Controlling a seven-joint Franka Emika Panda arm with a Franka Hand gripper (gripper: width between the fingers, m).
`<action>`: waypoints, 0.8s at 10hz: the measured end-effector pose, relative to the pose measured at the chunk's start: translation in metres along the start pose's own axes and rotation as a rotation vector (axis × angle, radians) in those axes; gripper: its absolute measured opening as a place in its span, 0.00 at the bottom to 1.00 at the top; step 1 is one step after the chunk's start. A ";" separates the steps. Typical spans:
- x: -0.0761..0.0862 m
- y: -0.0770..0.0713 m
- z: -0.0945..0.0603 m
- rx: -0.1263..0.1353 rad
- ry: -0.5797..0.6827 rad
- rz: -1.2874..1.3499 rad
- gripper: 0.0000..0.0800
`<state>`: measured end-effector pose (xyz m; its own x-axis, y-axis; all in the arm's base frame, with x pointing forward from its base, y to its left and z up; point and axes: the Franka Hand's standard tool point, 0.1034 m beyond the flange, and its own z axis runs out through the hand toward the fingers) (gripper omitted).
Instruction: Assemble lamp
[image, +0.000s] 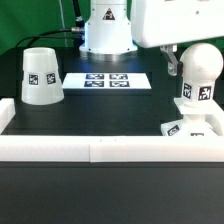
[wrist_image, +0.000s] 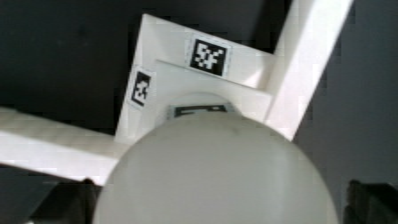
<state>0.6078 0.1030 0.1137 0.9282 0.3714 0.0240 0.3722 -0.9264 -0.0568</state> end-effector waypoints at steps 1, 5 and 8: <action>0.000 0.000 0.000 -0.008 -0.003 -0.064 0.87; 0.000 0.002 0.000 -0.033 -0.014 -0.279 0.87; -0.003 0.005 0.000 -0.035 -0.024 -0.401 0.87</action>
Offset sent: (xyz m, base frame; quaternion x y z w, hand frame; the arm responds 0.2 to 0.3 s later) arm 0.0046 0.0033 0.0016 -0.0096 -0.0089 -0.1949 0.9807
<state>0.6073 0.0975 0.1131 0.7090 0.7051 0.0136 0.7052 -0.7089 -0.0135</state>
